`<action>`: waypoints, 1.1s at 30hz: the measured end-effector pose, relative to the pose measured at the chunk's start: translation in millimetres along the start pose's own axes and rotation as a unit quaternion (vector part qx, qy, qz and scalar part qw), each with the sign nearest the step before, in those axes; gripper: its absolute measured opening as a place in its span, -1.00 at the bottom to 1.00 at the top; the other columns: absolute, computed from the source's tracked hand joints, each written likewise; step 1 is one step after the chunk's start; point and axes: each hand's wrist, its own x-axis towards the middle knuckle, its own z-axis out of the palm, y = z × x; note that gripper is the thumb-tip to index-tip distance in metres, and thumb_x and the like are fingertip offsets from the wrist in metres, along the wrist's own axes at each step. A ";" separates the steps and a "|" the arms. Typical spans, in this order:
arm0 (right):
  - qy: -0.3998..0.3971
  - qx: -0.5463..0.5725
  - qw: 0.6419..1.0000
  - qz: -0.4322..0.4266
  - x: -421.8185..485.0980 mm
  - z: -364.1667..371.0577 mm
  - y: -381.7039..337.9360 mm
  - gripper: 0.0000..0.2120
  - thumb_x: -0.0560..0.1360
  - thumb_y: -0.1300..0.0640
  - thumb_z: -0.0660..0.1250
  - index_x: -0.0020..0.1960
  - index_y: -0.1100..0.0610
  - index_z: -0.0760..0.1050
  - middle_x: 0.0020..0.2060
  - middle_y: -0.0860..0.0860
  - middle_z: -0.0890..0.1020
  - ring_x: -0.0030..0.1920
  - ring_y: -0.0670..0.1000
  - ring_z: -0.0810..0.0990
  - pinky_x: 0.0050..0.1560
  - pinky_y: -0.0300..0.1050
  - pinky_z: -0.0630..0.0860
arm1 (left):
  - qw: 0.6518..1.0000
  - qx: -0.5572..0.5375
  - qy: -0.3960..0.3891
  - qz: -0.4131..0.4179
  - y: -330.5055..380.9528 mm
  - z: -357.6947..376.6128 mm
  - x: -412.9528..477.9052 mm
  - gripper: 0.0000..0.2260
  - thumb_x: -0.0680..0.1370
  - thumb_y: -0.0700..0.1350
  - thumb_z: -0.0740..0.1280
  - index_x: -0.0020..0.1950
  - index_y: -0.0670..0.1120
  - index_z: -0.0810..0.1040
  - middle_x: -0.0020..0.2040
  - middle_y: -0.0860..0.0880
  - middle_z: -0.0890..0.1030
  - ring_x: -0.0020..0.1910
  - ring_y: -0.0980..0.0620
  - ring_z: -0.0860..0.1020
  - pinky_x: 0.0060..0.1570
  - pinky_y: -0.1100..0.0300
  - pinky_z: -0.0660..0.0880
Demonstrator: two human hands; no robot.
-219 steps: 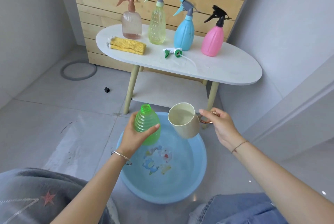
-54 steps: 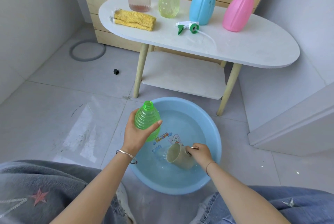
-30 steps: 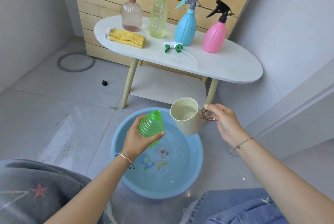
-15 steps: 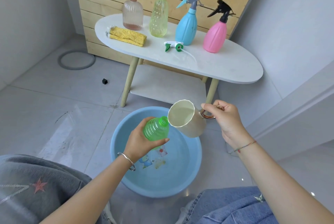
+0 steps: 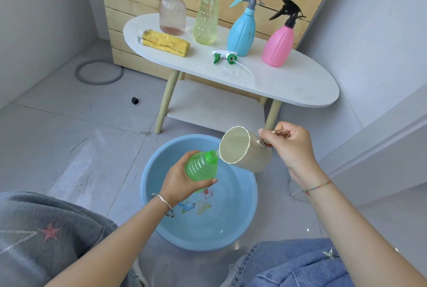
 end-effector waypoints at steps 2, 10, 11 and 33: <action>0.003 -0.008 1.000 -0.006 0.1 -0.1 -2.0 -0.65 0.38 0.31 0.44 -0.37 0.39 0.28 -0.42 0.11 0.26 -0.48 -0.11 0.40 -0.38 -0.26 0.25 | 1.000 0.004 -0.003 -0.002 -1.1 0.4 -0.2 -0.29 0.09 0.35 0.52 0.20 0.21 0.45 0.03 0.29 0.58 0.08 0.26 0.53 0.09 0.25 0.48; -0.005 -0.052 0.998 -0.040 0.6 0.3 -7.5 -0.67 0.38 0.32 0.44 -0.38 0.26 0.30 -0.50 0.04 0.23 -0.58 -0.20 0.37 -0.48 -0.35 0.19 | 1.000 0.003 -0.008 -0.010 -5.3 3.3 -0.7 -0.33 0.13 0.30 0.55 0.18 0.20 0.46 0.02 0.28 0.59 0.05 0.29 0.53 0.06 0.29 0.48; -0.004 -0.058 0.997 -0.046 0.9 0.2 -7.6 -0.65 0.37 0.31 0.45 -0.39 0.25 0.28 -0.52 0.02 0.22 -0.58 -0.18 0.32 -0.48 -0.34 0.18 | 1.000 0.004 -0.009 -0.010 -5.4 3.6 -0.6 -0.33 0.13 0.29 0.56 0.18 0.20 0.46 0.02 0.28 0.59 0.05 0.30 0.53 0.05 0.31 0.47; -0.011 -0.142 0.982 -0.123 -1.9 10.1 -13.1 -0.54 0.35 0.22 0.48 -0.45 0.09 0.18 -0.52 -0.04 0.21 -0.47 -0.09 0.16 -0.45 -0.28 0.11 | 1.000 0.017 -0.011 -0.016 -6.3 4.4 -1.7 -0.28 0.11 0.33 0.53 0.22 0.19 0.45 0.03 0.27 0.58 0.07 0.24 0.53 0.07 0.26 0.47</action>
